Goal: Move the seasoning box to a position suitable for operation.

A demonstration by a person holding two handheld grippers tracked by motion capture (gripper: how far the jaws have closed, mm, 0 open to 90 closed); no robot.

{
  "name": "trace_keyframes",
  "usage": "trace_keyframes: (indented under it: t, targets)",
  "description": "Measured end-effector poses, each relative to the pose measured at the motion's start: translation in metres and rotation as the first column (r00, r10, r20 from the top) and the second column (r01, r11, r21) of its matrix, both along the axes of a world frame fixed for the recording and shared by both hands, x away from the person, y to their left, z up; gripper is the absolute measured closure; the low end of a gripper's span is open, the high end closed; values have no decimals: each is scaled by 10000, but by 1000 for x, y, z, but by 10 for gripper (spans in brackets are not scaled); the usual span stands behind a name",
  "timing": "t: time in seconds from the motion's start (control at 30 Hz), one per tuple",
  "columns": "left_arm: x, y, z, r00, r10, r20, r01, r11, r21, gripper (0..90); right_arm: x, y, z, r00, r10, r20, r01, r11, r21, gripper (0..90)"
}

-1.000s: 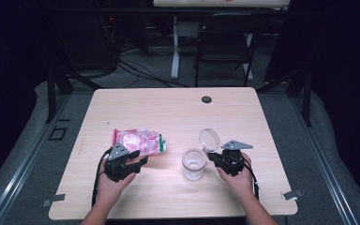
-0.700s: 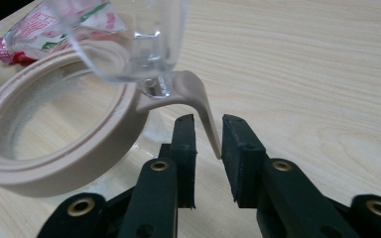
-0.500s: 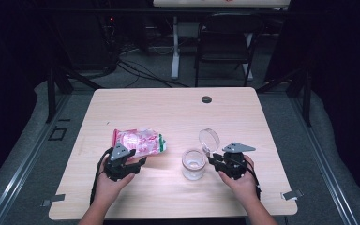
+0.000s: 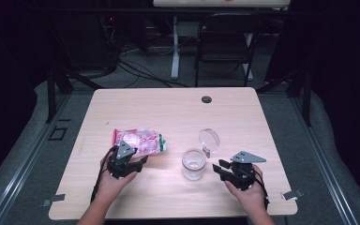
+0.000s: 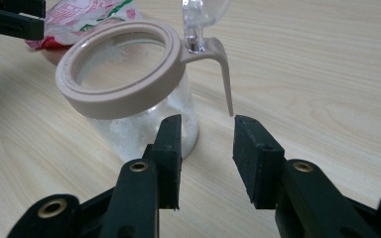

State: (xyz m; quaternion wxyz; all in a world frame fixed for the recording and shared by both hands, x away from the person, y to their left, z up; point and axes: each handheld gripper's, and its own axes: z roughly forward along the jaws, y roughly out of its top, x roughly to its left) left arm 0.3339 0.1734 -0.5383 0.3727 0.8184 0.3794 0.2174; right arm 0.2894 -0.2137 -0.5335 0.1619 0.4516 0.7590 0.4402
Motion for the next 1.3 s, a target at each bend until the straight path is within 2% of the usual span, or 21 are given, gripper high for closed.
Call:
trace_keyframes:
  t: [0.1, 0.27, 0.43, 0.67, 1.0, 1.1, 1.3]
  targets:
    - [2, -3, -2, 9999, -129, -93, 129, 9999, -3, 448, -1, -1, -4, 9999, 15, -157, -16, 10000, -67, 642]
    - [6, -8, -4, 9998, -156, -86, 157, 9999, 63, 432, -3, -3, -4, 10000, -51, -78, 51, 10000, -76, 638]
    - [10, -14, -7, 9998, -194, 107, 187, 9978, 634, 418, -7, -9, -4, 9998, -218, -33, 217, 9998, -45, 628]
    - [14, -24, -10, 9990, -292, 337, 257, 9948, 986, 416, -11, -16, -5, 9987, -504, -27, 504, 9987, 81, 618]
    - [19, -36, -13, 9972, -402, 637, 285, 9840, 1759, 380, -14, -20, -6, 9980, -633, -60, 634, 9978, 172, 610]
    - [20, -39, -16, 9962, -484, 720, 327, 9781, 2056, 377, -13, -19, -6, 9979, -650, -65, 651, 9978, 155, 608]
    - [26, -41, -23, 9942, -56, 1071, -207, 9699, 2425, 367, -13, -18, -7, 9982, -600, -26, 600, 9981, 125, 604]
